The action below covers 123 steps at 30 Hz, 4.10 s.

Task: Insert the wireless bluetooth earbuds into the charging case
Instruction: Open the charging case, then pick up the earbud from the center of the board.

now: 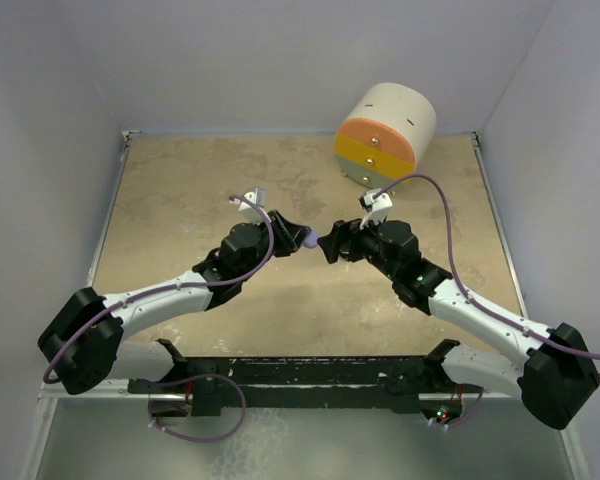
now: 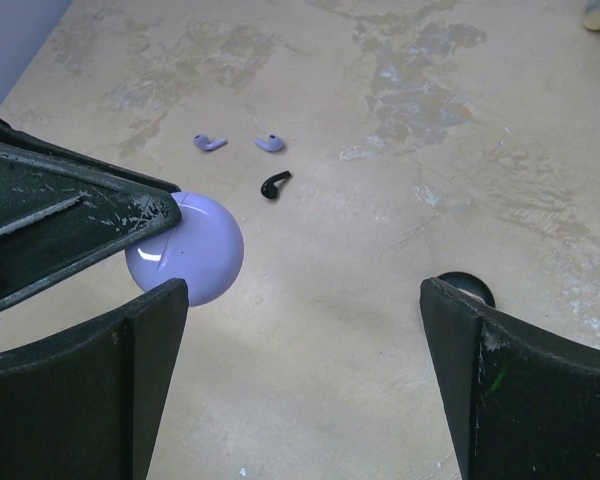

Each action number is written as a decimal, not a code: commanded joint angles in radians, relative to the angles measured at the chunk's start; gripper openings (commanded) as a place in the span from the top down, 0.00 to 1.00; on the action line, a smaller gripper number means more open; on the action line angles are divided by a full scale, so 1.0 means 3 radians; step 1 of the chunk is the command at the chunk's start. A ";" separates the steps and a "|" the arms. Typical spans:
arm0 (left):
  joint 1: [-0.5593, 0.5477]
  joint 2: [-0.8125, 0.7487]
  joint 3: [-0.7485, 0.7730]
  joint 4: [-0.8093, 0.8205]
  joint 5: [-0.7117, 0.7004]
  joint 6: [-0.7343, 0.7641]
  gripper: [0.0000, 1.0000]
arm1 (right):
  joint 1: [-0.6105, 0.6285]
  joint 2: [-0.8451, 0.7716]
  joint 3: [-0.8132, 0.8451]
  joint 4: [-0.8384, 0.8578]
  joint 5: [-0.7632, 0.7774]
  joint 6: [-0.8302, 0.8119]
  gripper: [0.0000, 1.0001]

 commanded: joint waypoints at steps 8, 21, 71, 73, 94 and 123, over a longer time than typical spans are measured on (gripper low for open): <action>0.0008 -0.0124 -0.0009 0.0232 0.0161 -0.0008 1.00 | 0.0012 0.0067 0.0184 0.0096 0.0011 0.0139 0.00; 0.0008 -0.0171 -0.0029 0.0288 0.0266 -0.0052 1.00 | 0.0007 0.0391 0.0135 0.0275 0.0015 0.0222 0.00; 0.2416 -0.0368 -0.1264 0.2154 0.2316 -0.2280 1.00 | 0.0085 0.2270 0.1840 -0.0172 -0.0074 -0.0510 0.25; 0.2450 -0.0443 -0.1295 0.2116 0.2295 -0.2295 1.00 | 0.0097 0.2459 0.2042 -0.0235 -0.0064 -0.0557 0.30; 0.2732 -0.0906 -0.1682 0.2084 0.2328 -0.2519 1.00 | 0.0525 0.3530 0.3287 -0.0272 -0.0417 -0.0772 0.44; 0.2734 -0.1180 -0.1701 0.1877 0.2355 -0.2502 1.00 | 0.0658 0.4153 0.3740 -0.0350 -0.0386 -0.0786 0.51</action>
